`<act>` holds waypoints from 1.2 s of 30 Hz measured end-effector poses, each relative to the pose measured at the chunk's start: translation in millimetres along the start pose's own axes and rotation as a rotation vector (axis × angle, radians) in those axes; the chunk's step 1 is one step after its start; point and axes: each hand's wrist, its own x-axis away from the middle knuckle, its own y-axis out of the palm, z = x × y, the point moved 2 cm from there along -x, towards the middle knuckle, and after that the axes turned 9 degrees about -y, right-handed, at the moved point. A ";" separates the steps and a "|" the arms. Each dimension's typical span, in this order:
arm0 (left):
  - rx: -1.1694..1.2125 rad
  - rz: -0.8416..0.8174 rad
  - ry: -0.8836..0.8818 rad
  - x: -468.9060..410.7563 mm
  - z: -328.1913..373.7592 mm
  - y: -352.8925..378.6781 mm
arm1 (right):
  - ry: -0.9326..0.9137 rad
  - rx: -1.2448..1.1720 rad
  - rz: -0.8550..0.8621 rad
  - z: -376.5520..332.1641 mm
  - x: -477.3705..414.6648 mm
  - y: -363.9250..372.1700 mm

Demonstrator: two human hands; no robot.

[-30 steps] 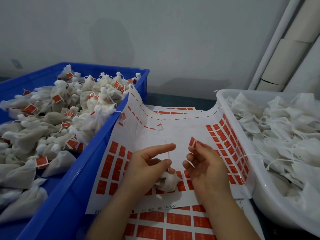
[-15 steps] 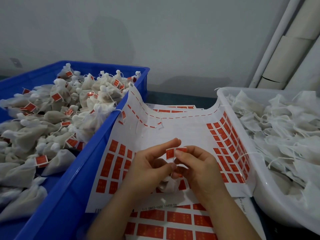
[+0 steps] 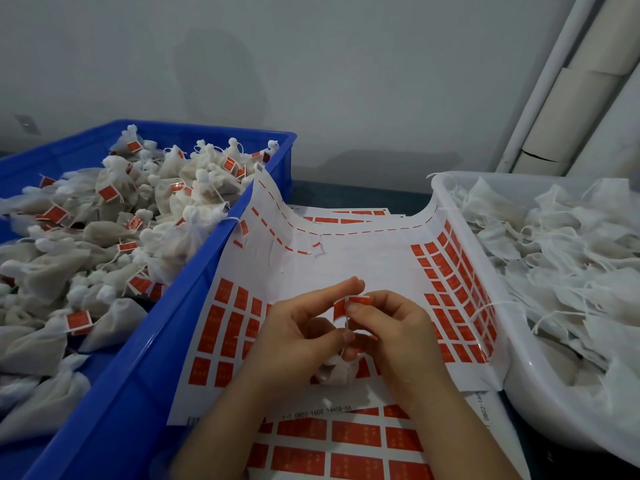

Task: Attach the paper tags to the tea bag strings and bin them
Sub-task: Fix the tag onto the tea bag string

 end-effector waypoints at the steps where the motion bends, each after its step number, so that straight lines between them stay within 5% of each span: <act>1: 0.000 0.002 -0.003 0.2 0.3 0.1 | -0.004 0.003 0.007 0.5 0.0 0.0; 14: 0.017 0.011 0.016 2.7 9.1 0.3 | -0.124 0.081 0.082 -0.4 1.1 1.4; 23: 0.084 0.187 -0.073 -0.7 9.9 -1.6 | -0.190 0.135 0.086 -3.6 2.1 0.5; 36: 0.230 0.113 -0.076 0.6 11.7 -5.4 | -0.224 0.089 0.001 -5.3 3.5 3.7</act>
